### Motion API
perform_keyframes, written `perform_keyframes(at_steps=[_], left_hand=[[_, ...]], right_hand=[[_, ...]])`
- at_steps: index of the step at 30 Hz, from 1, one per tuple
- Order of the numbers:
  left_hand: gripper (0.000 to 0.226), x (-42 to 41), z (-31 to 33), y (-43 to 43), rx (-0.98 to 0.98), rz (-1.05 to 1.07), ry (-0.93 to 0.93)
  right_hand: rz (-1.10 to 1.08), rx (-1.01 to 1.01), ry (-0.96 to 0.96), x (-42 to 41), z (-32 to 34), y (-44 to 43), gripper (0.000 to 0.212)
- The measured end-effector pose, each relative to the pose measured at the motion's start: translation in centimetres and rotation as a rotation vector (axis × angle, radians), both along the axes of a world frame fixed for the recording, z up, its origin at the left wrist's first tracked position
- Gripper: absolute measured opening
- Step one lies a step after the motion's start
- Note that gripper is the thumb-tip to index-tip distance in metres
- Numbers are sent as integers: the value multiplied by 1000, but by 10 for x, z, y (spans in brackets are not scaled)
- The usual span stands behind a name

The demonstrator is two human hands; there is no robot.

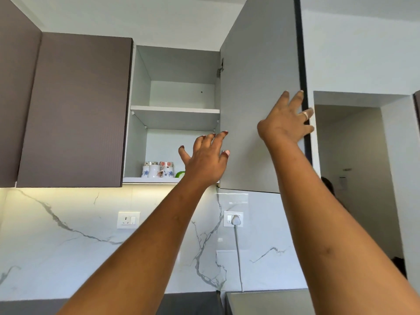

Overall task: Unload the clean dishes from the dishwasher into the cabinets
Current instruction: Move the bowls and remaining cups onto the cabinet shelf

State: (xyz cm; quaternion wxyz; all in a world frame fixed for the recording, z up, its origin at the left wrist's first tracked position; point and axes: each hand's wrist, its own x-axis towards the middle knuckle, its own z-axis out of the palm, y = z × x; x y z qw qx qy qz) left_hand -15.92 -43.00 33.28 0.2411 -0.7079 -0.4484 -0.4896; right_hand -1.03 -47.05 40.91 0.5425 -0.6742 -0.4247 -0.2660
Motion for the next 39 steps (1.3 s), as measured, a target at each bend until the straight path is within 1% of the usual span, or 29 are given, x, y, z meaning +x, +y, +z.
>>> perform_keyframes(at_steps=[2, 4, 6, 11, 14, 15, 16, 19, 21, 24, 27, 29, 30, 34, 37, 39], left_hand=[[48, 9, -3, -9, -7, -9, 3], [48, 13, -5, -16, -21, -14, -1], [47, 14, -5, -21, -40, -21, -20], [46, 12, -12, -31, -101, -59, -76], [44, 8, -14, -34, -129, -79, -128], [43, 5, -14, -36, -144, -111, -166], [42, 3, -12, -38, -166, -188, -230], [42, -9, -5, -44, -216, -533, -464], [43, -17, -3, -47, -201, -615, -508], [47, -29, -2, -44, -202, -665, -497], [56, -48, -3, -30, -169, -604, -498], [58, -67, -4, -18, -117, -537, -502], [58, -78, -5, -10, -89, -504, -496], [56, -126, -9, 25, 25, -364, -428], [54, -167, -10, 62, 60, -323, -493], [52, -191, -10, 88, 64, -309, -553]], right_hand=[[29, 16, 8, 8, -9, -3, 95], [97, 47, 106, 14, -13, -4, 99], [116, 37, 137, 20, -19, -6, 101], [116, 64, 25, 13, -36, -7, 99], [180, 126, -27, -12, -45, -7, 99], [219, 163, -44, -23, -47, -7, 98], [264, 206, -59, -33, -50, -6, 97], [466, 310, -89, -66, -63, 0, 93], [644, 336, -86, -88, -75, 7, 88], [837, 343, -132, -120, -94, 19, 69], [998, 297, -119, -153, -112, 39, 60], [1060, 291, -94, -172, -120, 54, 60], [1048, 292, -115, -183, -123, 63, 63], [1040, 325, -271, -221, -138, 99, 80], [1005, 311, -458, -246, -158, 145, 86], [874, 266, -602, -254, -168, 181, 82]])
